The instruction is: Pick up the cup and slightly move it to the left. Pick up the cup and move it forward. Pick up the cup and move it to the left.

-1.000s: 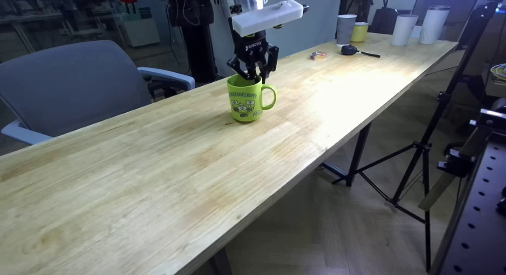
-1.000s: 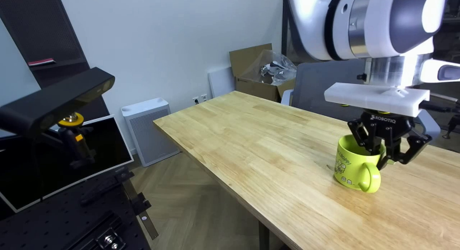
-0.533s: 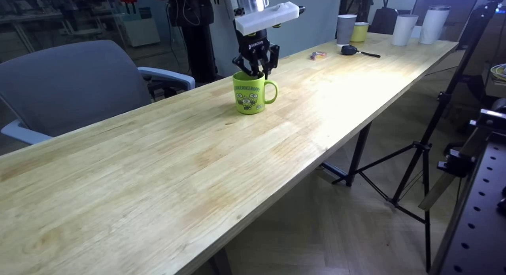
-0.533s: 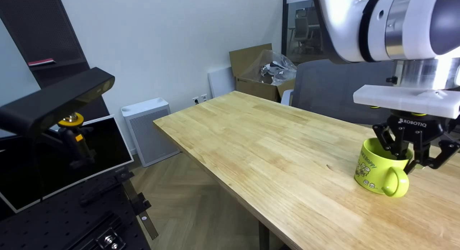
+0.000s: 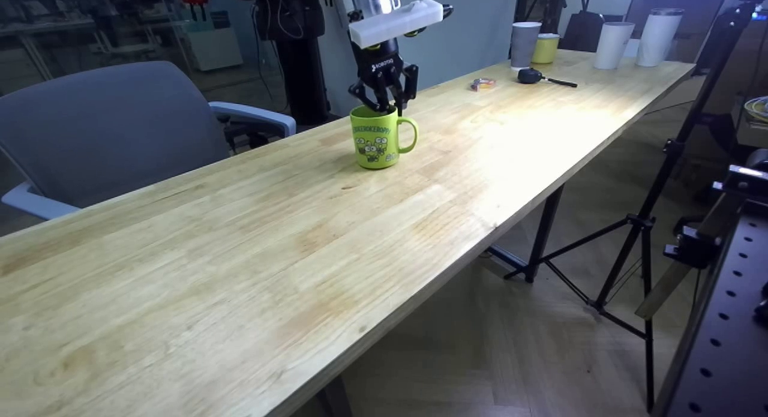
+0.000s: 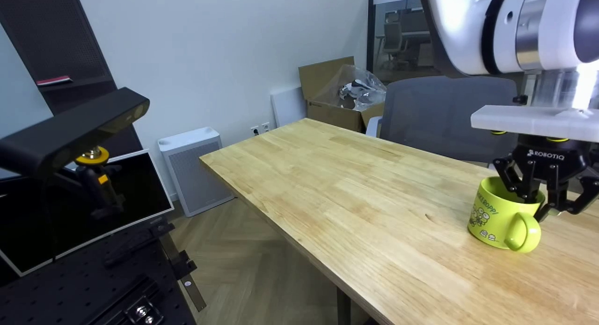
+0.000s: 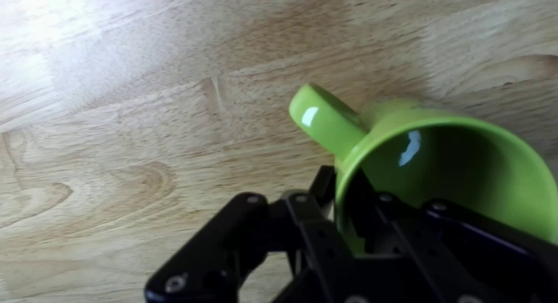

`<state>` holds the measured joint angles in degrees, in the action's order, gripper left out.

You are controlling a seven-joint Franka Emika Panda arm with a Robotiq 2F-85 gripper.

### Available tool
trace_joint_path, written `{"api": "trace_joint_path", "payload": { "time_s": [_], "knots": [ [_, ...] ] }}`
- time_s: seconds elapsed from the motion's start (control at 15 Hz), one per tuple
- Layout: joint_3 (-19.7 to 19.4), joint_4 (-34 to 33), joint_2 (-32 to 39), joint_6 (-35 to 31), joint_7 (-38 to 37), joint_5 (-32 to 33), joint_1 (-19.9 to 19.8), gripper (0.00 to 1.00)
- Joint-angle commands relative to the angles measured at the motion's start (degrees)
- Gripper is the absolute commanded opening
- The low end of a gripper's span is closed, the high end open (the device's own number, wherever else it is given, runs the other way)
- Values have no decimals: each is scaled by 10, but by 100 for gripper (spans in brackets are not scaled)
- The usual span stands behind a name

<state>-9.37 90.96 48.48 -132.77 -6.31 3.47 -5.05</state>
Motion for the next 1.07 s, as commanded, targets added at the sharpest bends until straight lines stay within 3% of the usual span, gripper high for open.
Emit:
{"api": "trace_joint_path", "payload": {
  "time_s": [0.0,0.4,0.67,0.73,0.8,1.0],
  "knots": [
    [0,-49,29,11,-9,2,-4,3],
    [-11,-60,48,-77,-24,8,-1,3],
    [-12,-61,50,-80,-24,5,0,3],
    [-13,-61,50,-78,-25,5,0,38],
    [-14,-62,50,-75,-25,6,1,39],
    [-17,-70,55,-57,-27,8,3,58]
  ]
}}
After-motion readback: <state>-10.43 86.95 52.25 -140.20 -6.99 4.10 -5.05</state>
